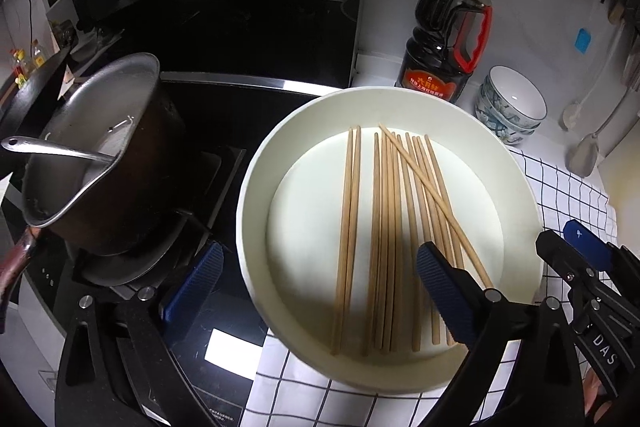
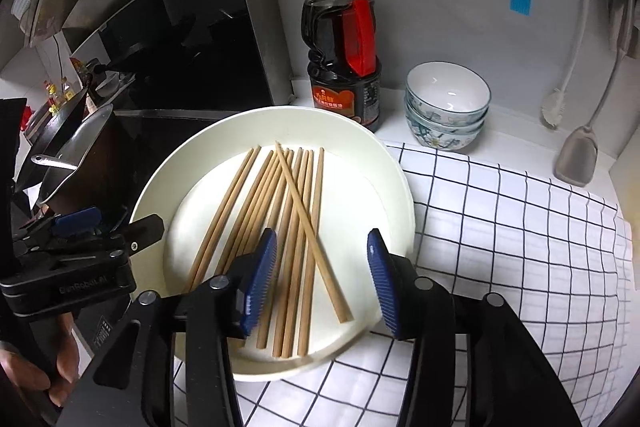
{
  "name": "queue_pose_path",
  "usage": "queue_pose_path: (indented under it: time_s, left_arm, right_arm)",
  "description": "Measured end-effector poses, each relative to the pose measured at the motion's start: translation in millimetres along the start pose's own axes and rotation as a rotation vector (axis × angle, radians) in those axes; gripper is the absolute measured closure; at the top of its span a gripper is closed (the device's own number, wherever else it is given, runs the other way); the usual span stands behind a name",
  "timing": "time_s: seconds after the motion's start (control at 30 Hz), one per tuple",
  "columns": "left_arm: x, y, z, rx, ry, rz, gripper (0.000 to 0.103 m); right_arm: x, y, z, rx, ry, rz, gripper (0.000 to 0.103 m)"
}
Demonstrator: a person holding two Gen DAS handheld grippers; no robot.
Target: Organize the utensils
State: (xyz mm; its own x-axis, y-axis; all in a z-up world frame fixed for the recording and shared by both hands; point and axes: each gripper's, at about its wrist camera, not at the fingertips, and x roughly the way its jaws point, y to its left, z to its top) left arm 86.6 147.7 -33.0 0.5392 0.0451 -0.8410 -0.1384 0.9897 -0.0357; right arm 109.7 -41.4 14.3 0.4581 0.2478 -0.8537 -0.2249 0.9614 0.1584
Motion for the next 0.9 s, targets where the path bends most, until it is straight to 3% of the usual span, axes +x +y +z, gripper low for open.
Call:
queue_pose_path:
  time_s: [0.9]
  left_arm:
    - [-34.0,-7.6,-13.3,-0.009,-0.029,0.02,0.006]
  right_arm:
    - [-34.3,-1.7,-10.5,0.007,-0.004,0.002,0.051]
